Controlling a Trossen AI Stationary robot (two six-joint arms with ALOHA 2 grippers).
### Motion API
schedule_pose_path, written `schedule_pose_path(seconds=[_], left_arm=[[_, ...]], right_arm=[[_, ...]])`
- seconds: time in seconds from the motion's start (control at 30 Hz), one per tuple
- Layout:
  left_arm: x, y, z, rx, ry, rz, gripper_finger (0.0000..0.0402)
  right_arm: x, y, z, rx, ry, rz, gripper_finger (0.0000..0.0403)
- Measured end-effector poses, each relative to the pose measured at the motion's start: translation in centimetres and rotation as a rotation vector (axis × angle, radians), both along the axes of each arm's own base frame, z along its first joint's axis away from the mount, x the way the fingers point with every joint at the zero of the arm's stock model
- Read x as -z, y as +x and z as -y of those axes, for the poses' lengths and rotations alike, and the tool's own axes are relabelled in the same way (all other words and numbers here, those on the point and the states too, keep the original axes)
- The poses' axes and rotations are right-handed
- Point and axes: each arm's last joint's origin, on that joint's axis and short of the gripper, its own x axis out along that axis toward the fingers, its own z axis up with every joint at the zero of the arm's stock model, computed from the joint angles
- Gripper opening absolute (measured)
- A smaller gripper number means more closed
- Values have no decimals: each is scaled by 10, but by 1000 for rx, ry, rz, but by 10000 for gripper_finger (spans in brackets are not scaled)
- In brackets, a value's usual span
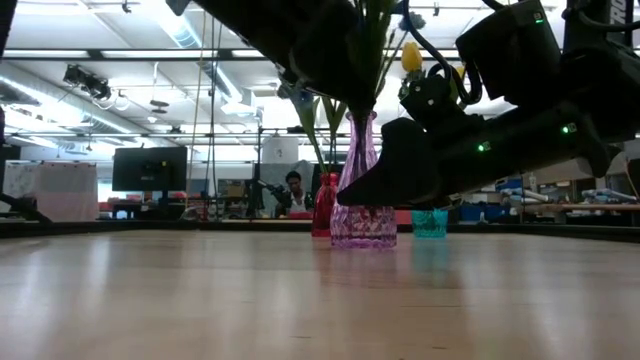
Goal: Sort flowers into vase by color
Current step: Put the blue flowers into the pink vase
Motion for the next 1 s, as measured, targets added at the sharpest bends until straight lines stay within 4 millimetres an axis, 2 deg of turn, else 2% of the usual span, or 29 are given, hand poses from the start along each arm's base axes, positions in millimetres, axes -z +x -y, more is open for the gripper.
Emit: schedule_pose_path(seconds=[0.4, 1.0], left_arm=[[-14, -4, 16, 19, 125, -22, 122], [-29, -4, 18, 40, 149, 65, 125]], right_arm=[[0, 0, 0, -2, -1, -2, 307], [0, 0, 0, -2, 4, -1, 307]])
